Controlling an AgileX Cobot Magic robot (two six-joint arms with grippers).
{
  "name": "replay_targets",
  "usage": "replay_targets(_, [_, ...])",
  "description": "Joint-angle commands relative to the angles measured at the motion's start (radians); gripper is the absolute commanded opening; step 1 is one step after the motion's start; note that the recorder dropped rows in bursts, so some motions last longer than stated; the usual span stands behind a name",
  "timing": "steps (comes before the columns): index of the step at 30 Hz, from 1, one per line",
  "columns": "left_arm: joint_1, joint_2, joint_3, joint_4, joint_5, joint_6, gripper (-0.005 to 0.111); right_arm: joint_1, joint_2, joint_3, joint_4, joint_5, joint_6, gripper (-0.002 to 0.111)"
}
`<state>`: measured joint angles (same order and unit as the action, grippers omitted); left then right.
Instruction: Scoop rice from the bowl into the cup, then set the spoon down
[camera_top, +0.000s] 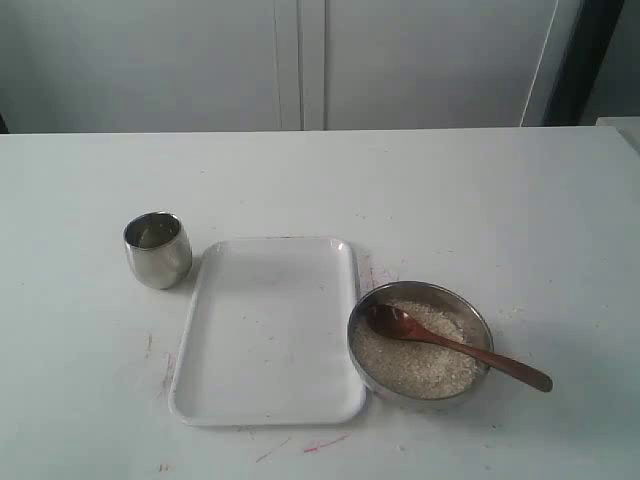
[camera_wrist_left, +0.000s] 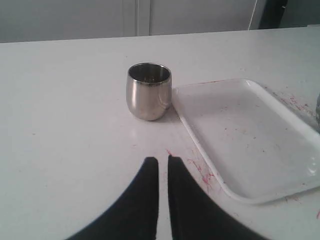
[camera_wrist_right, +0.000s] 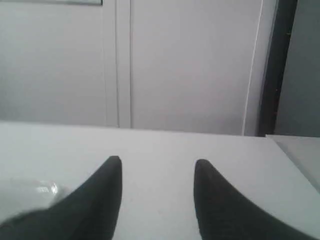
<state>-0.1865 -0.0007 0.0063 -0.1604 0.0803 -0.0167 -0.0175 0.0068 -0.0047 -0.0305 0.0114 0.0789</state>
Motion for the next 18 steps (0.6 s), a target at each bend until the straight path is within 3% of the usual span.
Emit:
replay_targets(1, [-0.001, 0.001, -0.006, -0.010, -0.004, -0.002, 0.014, -0.003, -0.007, 0.005, 0.016, -0.159, 0.213, 0.044])
replay_targets(18, [-0.001, 0.001, -0.006, -0.010, -0.004, -0.002, 0.014, -0.003, -0.007, 0.005, 0.030, -0.250, 0.289, 0.044])
